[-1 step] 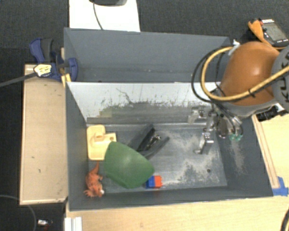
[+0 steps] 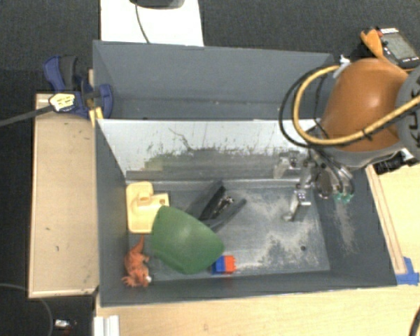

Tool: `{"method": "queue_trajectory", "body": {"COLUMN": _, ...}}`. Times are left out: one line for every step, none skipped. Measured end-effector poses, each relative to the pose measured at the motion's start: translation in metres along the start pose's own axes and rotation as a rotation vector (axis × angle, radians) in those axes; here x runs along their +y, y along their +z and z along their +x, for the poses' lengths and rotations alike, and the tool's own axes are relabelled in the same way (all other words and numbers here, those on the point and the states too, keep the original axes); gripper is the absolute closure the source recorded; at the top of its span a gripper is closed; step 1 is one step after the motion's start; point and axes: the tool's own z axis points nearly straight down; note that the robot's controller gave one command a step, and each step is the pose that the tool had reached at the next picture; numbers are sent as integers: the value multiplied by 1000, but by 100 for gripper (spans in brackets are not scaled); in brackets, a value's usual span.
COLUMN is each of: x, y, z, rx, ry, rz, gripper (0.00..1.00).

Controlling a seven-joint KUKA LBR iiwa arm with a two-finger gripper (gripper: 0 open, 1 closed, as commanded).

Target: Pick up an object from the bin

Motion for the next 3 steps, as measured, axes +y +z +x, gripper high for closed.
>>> {"method": "queue_trajectory", "body": {"x": 58, "y": 94, "z": -22, "rx": -5, "ry": 9, "rz": -1, "gripper": 0}}
{"method": "queue_trajectory", "body": {"x": 83, "y": 81, "z": -22, "rx": -6, "ry": -98, "rz": 2, "gripper": 0}}
{"method": "queue_trajectory", "body": {"x": 137, "y": 95, "z": -14, "rx": -5, "ry": -238, "rz": -4, "gripper": 0}}
